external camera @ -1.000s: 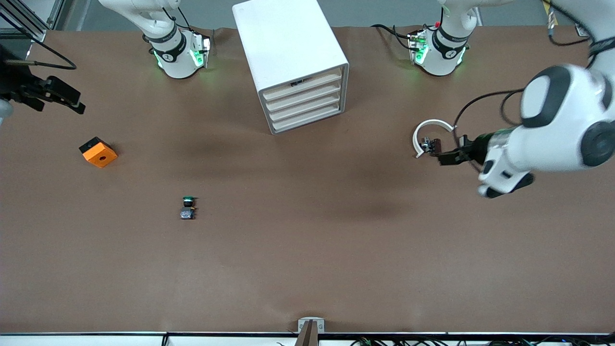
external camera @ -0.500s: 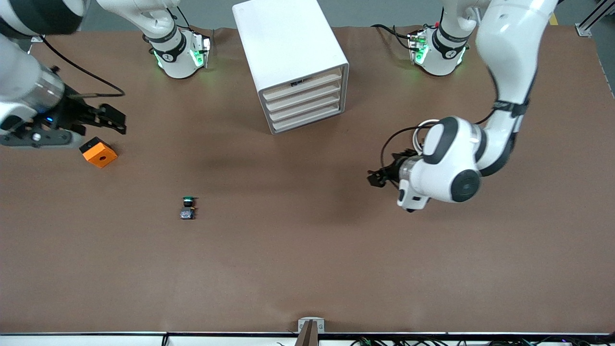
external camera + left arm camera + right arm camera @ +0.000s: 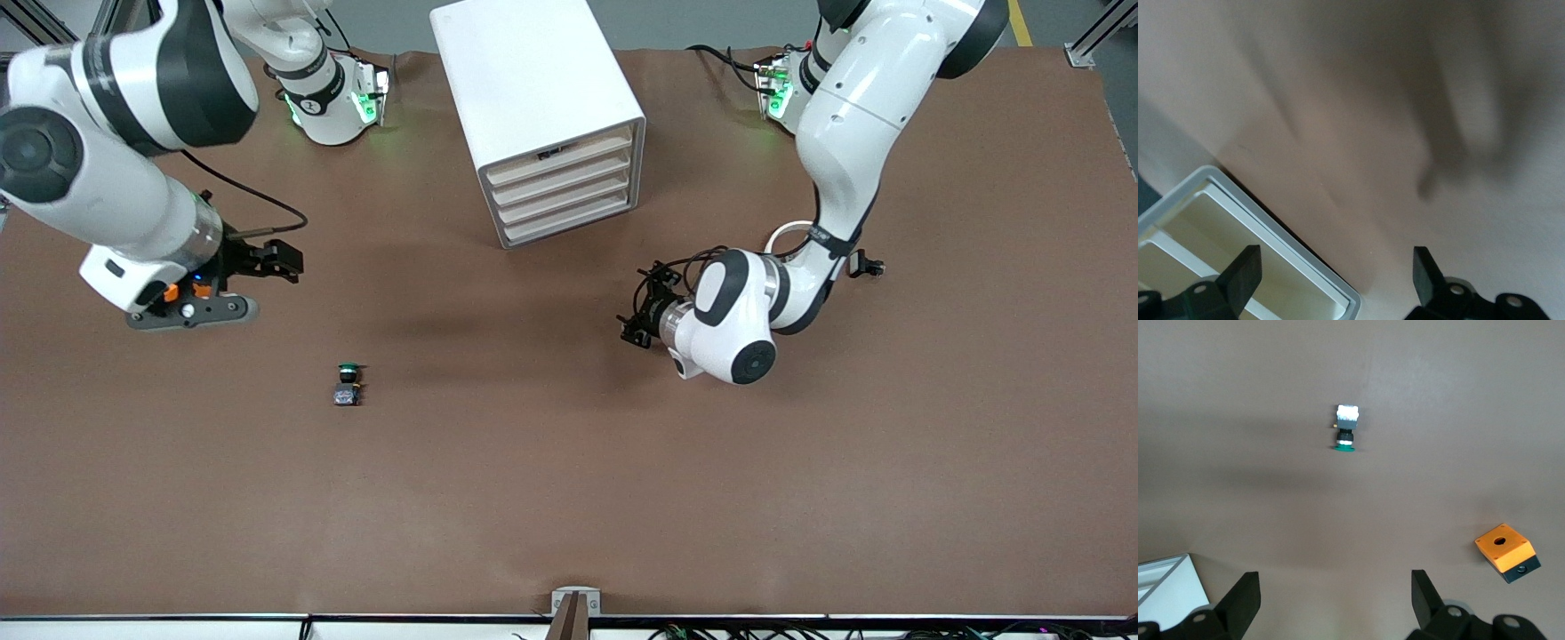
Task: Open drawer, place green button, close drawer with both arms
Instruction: 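Grasp the black push button with the right gripper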
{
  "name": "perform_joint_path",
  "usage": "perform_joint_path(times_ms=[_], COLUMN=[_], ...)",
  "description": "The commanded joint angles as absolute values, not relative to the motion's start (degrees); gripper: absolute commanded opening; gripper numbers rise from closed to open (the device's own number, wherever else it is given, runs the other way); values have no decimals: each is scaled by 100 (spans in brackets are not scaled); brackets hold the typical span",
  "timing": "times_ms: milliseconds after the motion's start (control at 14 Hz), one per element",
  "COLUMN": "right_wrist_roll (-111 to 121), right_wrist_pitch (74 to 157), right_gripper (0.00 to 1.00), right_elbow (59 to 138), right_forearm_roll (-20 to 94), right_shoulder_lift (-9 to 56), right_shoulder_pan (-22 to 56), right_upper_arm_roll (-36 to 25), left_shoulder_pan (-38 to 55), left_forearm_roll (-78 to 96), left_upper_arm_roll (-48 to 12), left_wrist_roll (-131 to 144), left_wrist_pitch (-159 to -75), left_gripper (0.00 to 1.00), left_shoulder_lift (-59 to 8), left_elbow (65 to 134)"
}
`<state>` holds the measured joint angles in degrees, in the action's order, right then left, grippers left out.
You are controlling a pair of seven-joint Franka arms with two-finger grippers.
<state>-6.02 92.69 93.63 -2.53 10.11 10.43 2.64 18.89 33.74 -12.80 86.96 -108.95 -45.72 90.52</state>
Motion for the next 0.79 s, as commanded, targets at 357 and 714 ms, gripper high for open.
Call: perform_joint_path(times_ms=[357,714], right_wrist_roll=[-659,-879], right_wrist_pitch=[10492,11940], right_gripper=[100,100], right_elbow=[9570,10184], right_forearm_roll=[-352,-316], right_shoulder_lift=[2223,2645], right_shoulder_pan=[1116,985], right_upper_arm_roll=[229,220], left_shoulder_pan=[2705,2672], left_forearm_roll=[4508,4518], left_upper_arm_roll=[-1266,-1266], left_wrist_roll=[9893,10608], left_wrist_pitch=[-10767,-10224], left_gripper=[100,100], left_shoulder_lift=[-5159,-5124], left_elbow=[8974,8886])
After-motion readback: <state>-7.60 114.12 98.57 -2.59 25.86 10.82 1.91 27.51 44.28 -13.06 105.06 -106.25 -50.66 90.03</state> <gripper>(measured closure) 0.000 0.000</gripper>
